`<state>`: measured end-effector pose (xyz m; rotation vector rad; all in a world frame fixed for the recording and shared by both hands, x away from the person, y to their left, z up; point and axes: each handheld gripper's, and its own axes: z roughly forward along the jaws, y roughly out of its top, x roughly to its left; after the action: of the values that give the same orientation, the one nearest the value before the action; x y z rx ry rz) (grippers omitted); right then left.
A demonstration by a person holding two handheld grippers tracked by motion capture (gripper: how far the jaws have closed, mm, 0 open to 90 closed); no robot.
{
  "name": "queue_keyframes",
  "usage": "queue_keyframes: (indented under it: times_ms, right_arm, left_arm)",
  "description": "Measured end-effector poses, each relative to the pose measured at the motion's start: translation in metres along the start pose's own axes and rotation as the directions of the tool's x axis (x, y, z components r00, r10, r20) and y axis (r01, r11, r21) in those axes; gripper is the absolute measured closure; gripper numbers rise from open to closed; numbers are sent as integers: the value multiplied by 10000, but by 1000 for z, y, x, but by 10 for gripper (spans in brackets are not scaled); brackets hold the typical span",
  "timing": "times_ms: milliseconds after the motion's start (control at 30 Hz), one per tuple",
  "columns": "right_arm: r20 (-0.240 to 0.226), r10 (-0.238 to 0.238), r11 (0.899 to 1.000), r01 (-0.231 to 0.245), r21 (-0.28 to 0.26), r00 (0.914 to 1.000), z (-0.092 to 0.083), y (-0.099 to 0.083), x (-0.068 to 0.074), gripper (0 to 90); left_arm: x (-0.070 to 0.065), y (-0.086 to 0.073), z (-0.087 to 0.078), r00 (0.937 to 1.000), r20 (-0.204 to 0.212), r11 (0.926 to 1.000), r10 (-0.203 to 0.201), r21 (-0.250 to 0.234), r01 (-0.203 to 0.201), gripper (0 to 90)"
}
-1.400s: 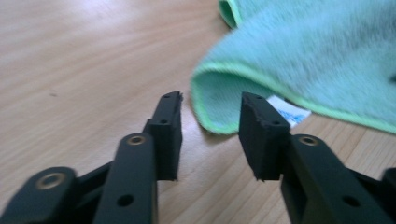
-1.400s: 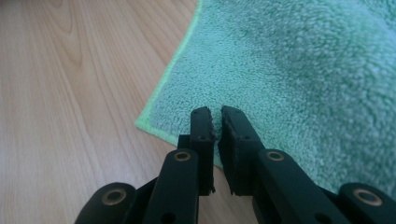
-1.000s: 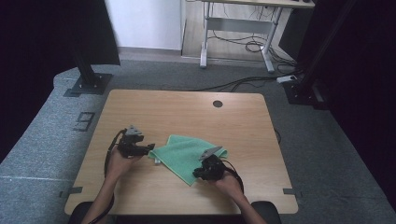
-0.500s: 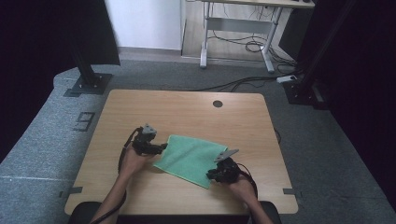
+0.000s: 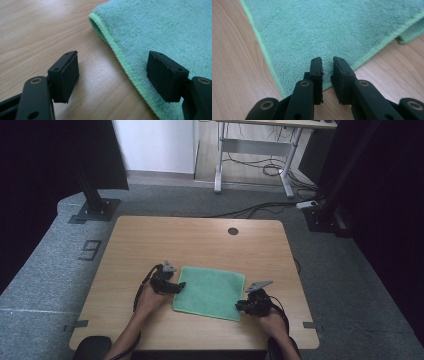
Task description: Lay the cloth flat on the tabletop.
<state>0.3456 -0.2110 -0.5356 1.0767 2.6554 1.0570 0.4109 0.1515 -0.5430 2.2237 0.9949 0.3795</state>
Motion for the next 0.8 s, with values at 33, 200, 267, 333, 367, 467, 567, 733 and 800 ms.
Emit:
queue_keyframes:
  times_ms: [33,200,267,333,367,467,567,733,800]
  right_arm:
    - [29,22,10000,-22,0,10000,-1,0,0,749]
    - [95,-80,9999,80,63,9999,-1,1,0,693]
    - [435,-80,9999,74,131,9990,-3,4,-2,658]
    - [516,-64,9999,58,108,9986,-3,5,-4,647]
    - [599,18,10000,-19,9,9982,-5,6,-8,632]
    - [779,172,9997,-157,-194,9968,-7,11,-14,610]
    - [878,330,9985,-289,-469,9956,-9,20,-20,594]
    - [1119,576,9958,-491,-770,9920,-3,44,-35,583]
    - [1152,613,9956,-526,-771,9914,-1,47,-38,583]
  left_arm:
    - [-1,-1,-1,10000,8,10000,20,-5,-20,263]
    - [-7,-11,-9,9999,108,10000,-2,-61,3,270]
    - [-12,-20,-17,9999,130,10000,19,-91,-18,271]
    - [-13,-24,-21,9999,170,10000,25,-61,-24,271]
    - [-13,-25,-23,9998,192,10000,34,-17,-33,273]
    - [-9,-24,-26,9998,204,10000,-31,77,29,281]
    - [0,-18,-27,9992,287,9996,-296,-40,297,307]
    - [11,-3,-30,9977,452,9981,-506,-336,522,367]
    - [14,2,-32,9970,531,9975,-556,-412,578,381]
